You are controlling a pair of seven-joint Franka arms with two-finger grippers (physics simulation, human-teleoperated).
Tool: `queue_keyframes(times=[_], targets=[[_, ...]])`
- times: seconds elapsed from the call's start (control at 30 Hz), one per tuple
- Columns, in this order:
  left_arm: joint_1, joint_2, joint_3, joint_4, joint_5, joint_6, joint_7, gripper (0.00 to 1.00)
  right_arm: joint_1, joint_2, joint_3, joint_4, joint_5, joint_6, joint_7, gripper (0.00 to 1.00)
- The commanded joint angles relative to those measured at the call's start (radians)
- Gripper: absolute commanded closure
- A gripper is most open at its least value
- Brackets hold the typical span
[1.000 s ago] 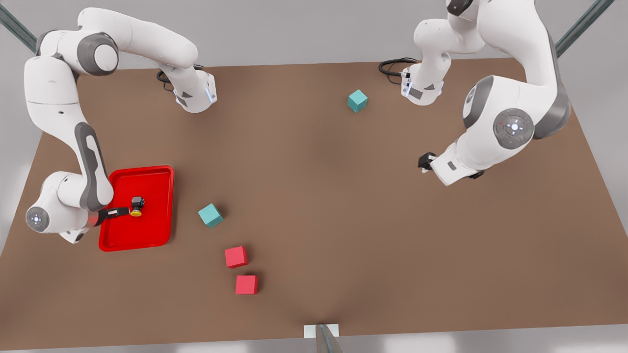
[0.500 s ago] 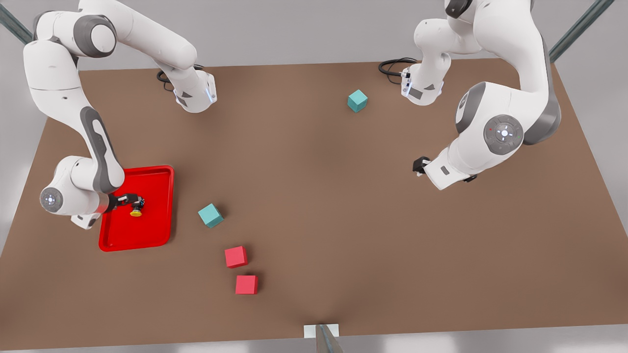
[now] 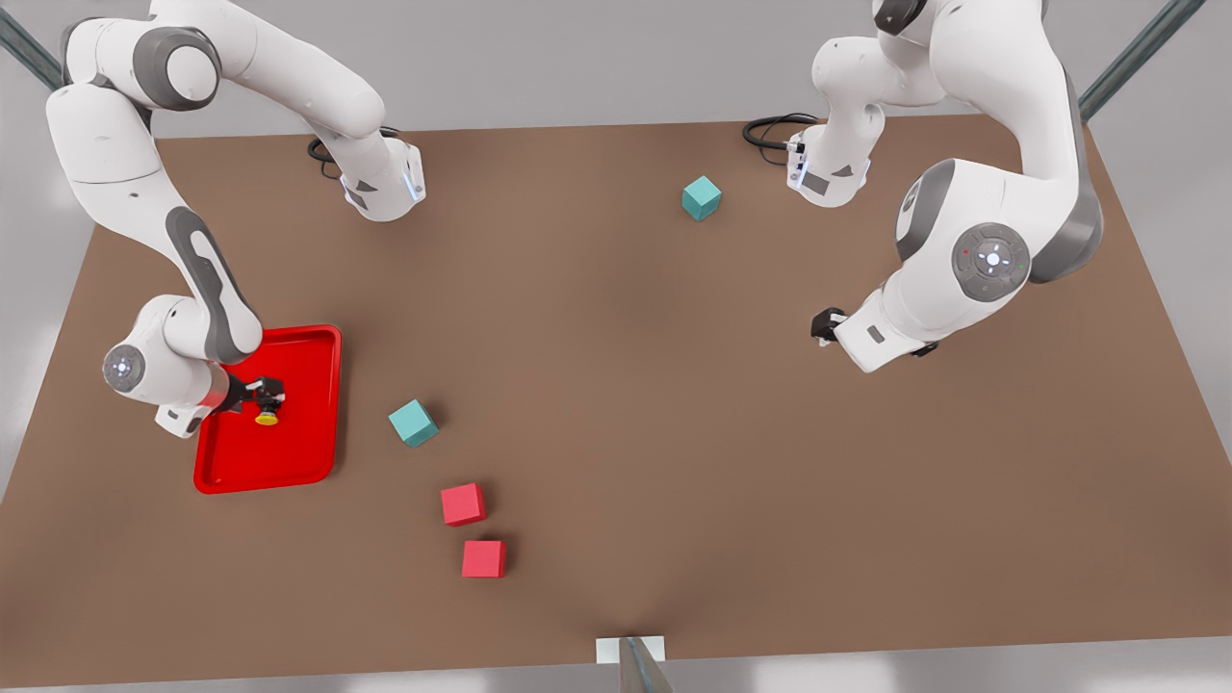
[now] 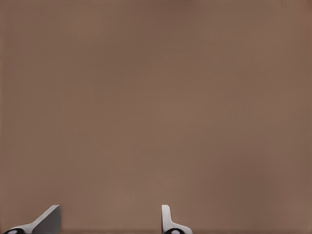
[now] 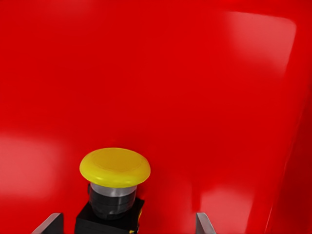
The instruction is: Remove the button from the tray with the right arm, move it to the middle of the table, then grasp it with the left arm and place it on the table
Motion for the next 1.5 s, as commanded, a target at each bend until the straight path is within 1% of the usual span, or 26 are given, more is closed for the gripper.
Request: queue_keyframes(times=[0.0,0.4,0.67,0.7,0.73,0.93,1.03,1.17,1.23,1.37,1.47], targets=[[-0.002,-0.002,0.0,0.001,0.001,0.0,-0.01,0.0,-0.001,-0.001,0.0,0.0,0.002,0.051,-0.015,0.0],[0.0,-0.01,0.0,0.001,0.001,-0.003,-0.01,0.0,-0.01,-0.043,0.008,-0.08,0.001,0.11,-0.014,0.0],[-0.002,-0.013,-0.003,0.001,0.001,-0.011,-0.027,0.0,-0.01,-0.033,0.011,-0.088,0.001,0.136,-0.008,0.0],[-0.003,-0.013,-0.003,0.001,0.001,-0.011,-0.028,0.0,-0.01,-0.033,0.011,-0.088,0.001,0.136,-0.006,0.06],[-0.003,-0.013,-0.003,0.001,0.001,-0.011,-0.028,0.0,-0.012,-0.035,0.011,-0.088,0.001,0.136,-0.006,0.22],[-0.002,-0.014,-0.003,0.001,0.001,-0.013,-0.028,0.0,-0.013,-0.036,0.011,-0.088,0.001,0.134,-0.005,0.24],[-0.002,-0.014,-0.003,0.001,0.001,-0.011,-0.028,0.0,-0.01,-0.044,0.011,-0.088,0.001,0.128,0.001,0.29],[0.0,-0.014,-0.003,0.001,0.001,-0.013,-0.027,0.0,-0.012,-0.043,0.011,-0.086,0.001,0.133,0.001,0.4],[-0.002,-0.016,-0.003,0.001,0.001,-0.013,-0.028,0.0,-0.01,-0.043,0.011,-0.086,0.001,0.134,0.001,0.41],[-0.002,-0.016,-0.003,0.001,0.001,-0.014,-0.028,0.0,-0.01,-0.041,0.011,-0.086,0.001,0.136,0.001,0.5],[-0.002,-0.019,-0.004,0.001,0.001,-0.014,-0.032,0.0,-0.007,-0.043,0.011,-0.088,0.001,0.136,0.001,0.5]])
